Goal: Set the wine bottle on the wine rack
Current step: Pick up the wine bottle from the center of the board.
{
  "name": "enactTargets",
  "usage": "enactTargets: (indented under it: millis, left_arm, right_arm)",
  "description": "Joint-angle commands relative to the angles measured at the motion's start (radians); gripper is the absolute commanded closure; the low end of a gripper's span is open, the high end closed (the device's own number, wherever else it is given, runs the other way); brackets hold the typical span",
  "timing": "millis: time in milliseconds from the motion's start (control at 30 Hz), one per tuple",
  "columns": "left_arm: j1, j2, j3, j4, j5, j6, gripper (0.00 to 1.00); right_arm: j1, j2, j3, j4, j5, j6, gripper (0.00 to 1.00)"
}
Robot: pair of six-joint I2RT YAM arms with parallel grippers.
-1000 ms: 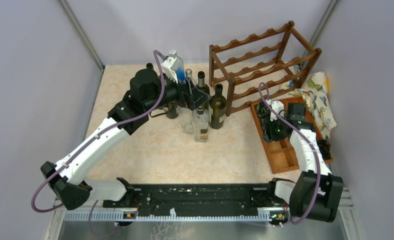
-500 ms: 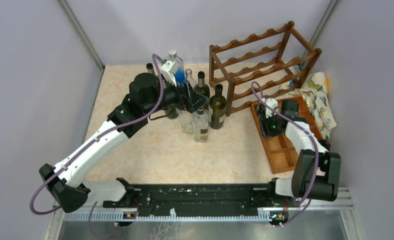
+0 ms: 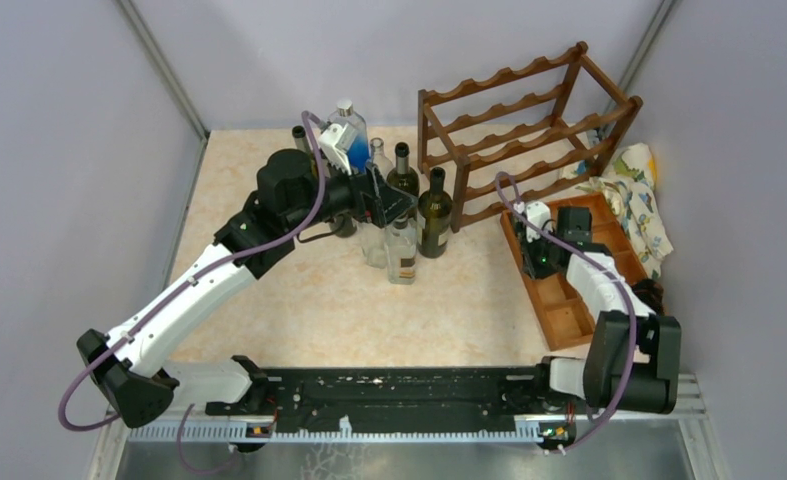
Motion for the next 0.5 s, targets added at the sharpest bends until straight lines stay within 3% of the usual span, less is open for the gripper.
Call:
enactTargets:
  millis: [0, 167, 467]
  left_arm:
    - [-0.002, -0.02, -0.021, 0.04, -0.005, -0.004, 0.05]
    - [-0.003, -0.01, -0.01, 0.045, 0.009, 0.003, 0.05]
    - [-0.002, -0.023, -0.011, 0.046, 0.014, 0.013, 0.05]
  right_arm:
    - [-0.004, -0.081, -0.061, -0.053, 0.114, 0.065, 0.88]
    - [0.005, -0.142, -0.084, -0.046, 0.213, 0.087, 0.93]
    - [0.002, -0.186, -0.058, -0.19, 0.145, -0.004, 0.93]
